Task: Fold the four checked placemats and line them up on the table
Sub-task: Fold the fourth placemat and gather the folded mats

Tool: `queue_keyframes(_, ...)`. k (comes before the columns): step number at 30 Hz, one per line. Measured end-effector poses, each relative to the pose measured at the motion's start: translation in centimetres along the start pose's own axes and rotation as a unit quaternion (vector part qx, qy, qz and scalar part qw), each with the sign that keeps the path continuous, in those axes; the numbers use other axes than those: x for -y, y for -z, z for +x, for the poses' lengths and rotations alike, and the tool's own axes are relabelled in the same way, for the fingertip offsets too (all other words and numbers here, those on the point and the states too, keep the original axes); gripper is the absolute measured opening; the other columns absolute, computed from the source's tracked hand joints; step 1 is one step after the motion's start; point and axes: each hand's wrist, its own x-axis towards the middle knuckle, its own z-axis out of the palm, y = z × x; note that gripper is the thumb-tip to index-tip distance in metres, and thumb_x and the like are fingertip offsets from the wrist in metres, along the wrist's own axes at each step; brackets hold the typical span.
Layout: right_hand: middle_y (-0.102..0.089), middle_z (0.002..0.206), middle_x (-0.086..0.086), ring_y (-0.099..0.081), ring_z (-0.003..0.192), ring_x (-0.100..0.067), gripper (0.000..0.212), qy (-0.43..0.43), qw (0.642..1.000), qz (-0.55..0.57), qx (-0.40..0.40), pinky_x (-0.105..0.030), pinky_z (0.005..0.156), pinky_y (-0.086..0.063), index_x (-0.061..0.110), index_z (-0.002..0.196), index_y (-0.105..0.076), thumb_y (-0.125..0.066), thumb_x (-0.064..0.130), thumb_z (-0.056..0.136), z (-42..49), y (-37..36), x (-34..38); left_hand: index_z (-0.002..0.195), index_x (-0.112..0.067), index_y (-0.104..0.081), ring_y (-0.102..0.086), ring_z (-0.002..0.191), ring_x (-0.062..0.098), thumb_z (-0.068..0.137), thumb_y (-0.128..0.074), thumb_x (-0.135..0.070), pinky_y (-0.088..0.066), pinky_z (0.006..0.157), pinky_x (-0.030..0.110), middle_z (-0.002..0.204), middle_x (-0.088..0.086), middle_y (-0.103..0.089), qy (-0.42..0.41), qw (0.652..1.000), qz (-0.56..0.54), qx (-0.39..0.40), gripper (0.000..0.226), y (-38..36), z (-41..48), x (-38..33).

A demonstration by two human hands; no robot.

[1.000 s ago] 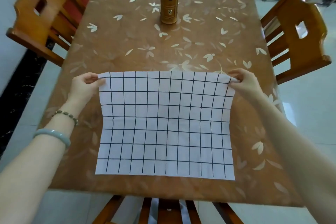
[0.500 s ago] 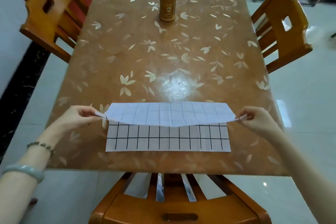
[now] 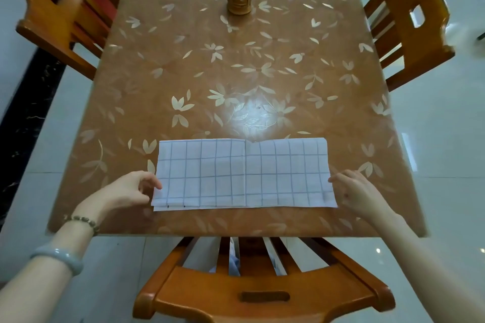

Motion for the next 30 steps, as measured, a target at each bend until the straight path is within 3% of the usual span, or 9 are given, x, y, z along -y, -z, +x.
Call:
queue_keyframes(2, -0.060, 0.107, -0.005, -0.054, 0.099, -0.023, 0.031, -0.030, 0.995, 0.065, -0.074, -0.034, 0.080, -0.049, 0.009, 0.109, -0.065, -0.055, -0.002, 0.081, 0.3, 0.2, 0.6, 0.089, -0.025, -0.062, -0.052, 0.069, 0.018, 0.080, -0.060, -0.001, -0.043, 0.060, 0.025, 0.085, 0.004, -0.060, 0.000, 0.999, 0.003, -0.036, 0.026, 0.2, 0.3, -1.1)
queue_keyframes(5, -0.060, 0.098, 0.000, -0.055, 0.093, -0.017, 0.023, -0.126, 0.953, 0.234, -0.146, -0.031, 0.079, -0.046, 0.010, 0.109, -0.064, -0.053, 0.010, 0.088, 2.4, 1.2, 2.0, 0.092, -0.024, -0.062, -0.056, 0.079, 0.020, 0.089, -0.056, -0.014, -0.043, 0.065, 0.029, 0.089, 0.001, -0.058, -0.046, 0.988, -0.008, -0.149, 0.012, 0.1, 1.7, -3.9)
queue_keyframes(8, -0.061, 0.104, 0.002, -0.058, 0.092, -0.017, 0.028, -0.225, 0.899, 0.352, -0.129, -0.026, 0.072, -0.045, 0.015, 0.116, -0.059, -0.051, 0.018, 0.089, 6.1, 2.3, 2.2, 0.106, -0.019, -0.064, -0.051, 0.102, 0.016, 0.095, -0.053, -0.021, -0.039, 0.083, 0.029, 0.104, -0.006, -0.058, -0.131, 0.968, -0.009, -0.213, 0.015, -0.6, 4.7, -7.1)
queue_keyframes(11, -0.061, 0.116, -0.003, -0.061, 0.098, -0.021, 0.035, -0.279, 0.860, 0.418, -0.089, -0.041, 0.086, -0.053, 0.016, 0.121, -0.055, -0.057, 0.023, 0.086, 10.0, 2.0, 0.9, 0.114, -0.015, -0.064, -0.047, 0.115, 0.016, 0.095, -0.055, -0.022, -0.035, 0.095, 0.028, 0.115, -0.002, -0.060, -0.163, 0.962, -0.010, -0.218, 0.022, -1.5, 7.8, -10.1)
queue_keyframes(13, -0.062, 0.116, -0.003, -0.061, 0.099, -0.022, 0.035, -0.272, 0.869, 0.407, -0.072, -0.041, 0.088, -0.053, 0.016, 0.118, -0.056, -0.062, 0.023, 0.085, 11.6, 1.6, 0.3, 0.114, -0.015, -0.065, -0.049, 0.115, 0.022, 0.093, -0.059, -0.023, -0.036, 0.097, 0.031, 0.117, 0.001, -0.063, -0.178, 0.959, -0.004, -0.222, 0.024, -2.2, 9.6, -11.8)
queue_keyframes(16, -0.063, 0.100, 0.000, -0.059, 0.092, -0.018, 0.026, -0.204, 0.919, 0.337, -0.028, -0.028, 0.075, -0.046, 0.016, 0.106, -0.063, -0.068, 0.019, 0.081, 12.6, 1.6, 0.4, 0.117, -0.019, -0.064, -0.047, 0.115, 0.021, 0.092, -0.060, -0.033, -0.034, 0.098, 0.036, 0.119, -0.002, -0.062, -0.182, 0.963, 0.028, -0.199, 0.029, -3.2, 11.5, -13.5)
queue_keyframes(19, -0.062, 0.095, -0.004, -0.059, 0.087, -0.018, 0.017, -0.156, 0.954, 0.255, 0.000, -0.025, 0.070, -0.040, 0.019, 0.090, -0.066, -0.073, 0.017, 0.074, 13.3, 1.4, 0.1, 0.115, -0.021, -0.063, -0.046, 0.112, 0.021, 0.090, -0.060, -0.036, -0.031, 0.094, 0.035, 0.113, -0.003, -0.062, -0.168, 0.967, 0.057, -0.185, 0.029, -3.9, 12.6, -14.2)
queue_keyframes(23, -0.063, 0.078, -0.006, -0.055, 0.073, -0.019, 0.006, -0.131, 0.968, 0.213, 0.010, -0.025, 0.057, -0.040, 0.007, 0.078, -0.067, -0.070, 0.012, 0.075, 14.0, 1.6, -0.5, 0.100, -0.021, -0.066, -0.048, 0.104, 0.023, 0.090, -0.060, -0.031, -0.031, 0.091, 0.036, 0.102, -0.002, -0.064, -0.151, 0.969, 0.051, -0.188, 0.015, -4.4, 13.4, -13.5)
queue_keyframes(30, -0.064, 0.075, -0.005, -0.056, 0.073, -0.022, 0.019, -0.099, 0.979, 0.165, 0.064, -0.027, 0.059, -0.039, 0.006, 0.076, -0.066, -0.061, 0.021, 0.087, 15.2, 2.2, -1.7, 0.088, -0.019, -0.067, -0.051, 0.096, 0.023, 0.092, -0.059, -0.031, -0.032, 0.089, 0.037, 0.092, -0.003, -0.067, -0.124, 0.968, 0.037, -0.216, 0.015, -4.3, 14.2, -12.7)
